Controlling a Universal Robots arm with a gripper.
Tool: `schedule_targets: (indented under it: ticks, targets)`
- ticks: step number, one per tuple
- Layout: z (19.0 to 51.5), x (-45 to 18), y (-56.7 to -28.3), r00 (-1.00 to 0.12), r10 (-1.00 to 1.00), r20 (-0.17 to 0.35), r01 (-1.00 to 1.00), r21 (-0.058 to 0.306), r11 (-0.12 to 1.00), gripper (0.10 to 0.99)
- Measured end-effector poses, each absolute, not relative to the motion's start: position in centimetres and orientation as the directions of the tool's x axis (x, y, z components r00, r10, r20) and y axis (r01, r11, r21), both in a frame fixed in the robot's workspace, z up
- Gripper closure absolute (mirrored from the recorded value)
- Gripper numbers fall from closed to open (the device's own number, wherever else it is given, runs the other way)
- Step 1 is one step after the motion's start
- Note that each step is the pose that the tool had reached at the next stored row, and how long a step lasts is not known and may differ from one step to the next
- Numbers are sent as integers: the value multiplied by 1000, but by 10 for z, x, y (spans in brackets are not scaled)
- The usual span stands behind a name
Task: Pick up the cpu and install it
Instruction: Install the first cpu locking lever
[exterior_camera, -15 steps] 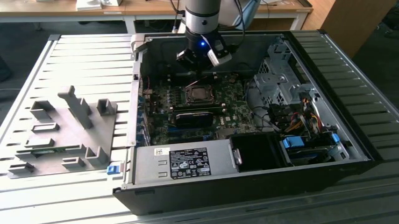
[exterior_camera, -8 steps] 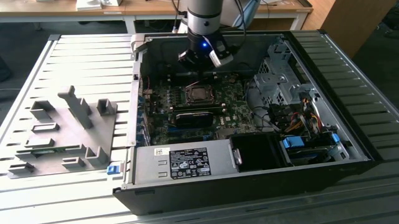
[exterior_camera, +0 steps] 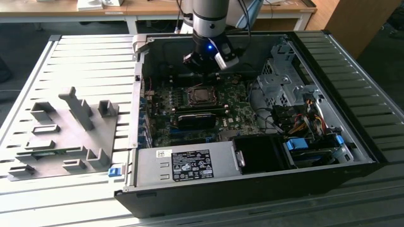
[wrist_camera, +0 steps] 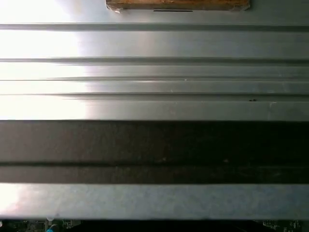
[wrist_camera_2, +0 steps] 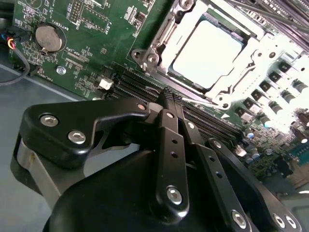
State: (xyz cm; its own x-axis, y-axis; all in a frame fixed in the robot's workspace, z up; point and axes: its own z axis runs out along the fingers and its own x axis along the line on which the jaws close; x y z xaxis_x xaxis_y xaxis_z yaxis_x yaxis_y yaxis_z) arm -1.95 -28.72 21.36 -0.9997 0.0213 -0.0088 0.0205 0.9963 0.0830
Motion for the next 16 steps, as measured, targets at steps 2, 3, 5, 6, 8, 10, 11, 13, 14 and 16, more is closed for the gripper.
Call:
schedule_targets:
  ticks: [2, 3, 5, 6, 8, 10, 11, 13, 14, 16]
  targets:
    - [211, -19, -287, -1000, 21, -9, 20, 82, 996, 980]
    - [210, -19, -287, -1000, 21, -8, 20, 82, 996, 980]
    - [208, -18, -287, -1000, 21, -8, 20, 81, 997, 980]
    - [206, -18, -287, -1000, 21, -8, 21, 80, 997, 980]
    - [204, -17, -287, -1000, 21, -8, 21, 79, 997, 980]
    - [202, -17, -287, -1000, 21, -8, 21, 77, 997, 980]
    - [201, -16, -287, -1000, 21, -8, 21, 76, 997, 980]
    - [200, -16, -287, -1000, 21, -8, 21, 75, 997, 980]
    - [200, -16, -287, -1000, 21, -7, 21, 75, 997, 980]
    - [200, -16, -287, -1000, 21, -7, 21, 75, 997, 980]
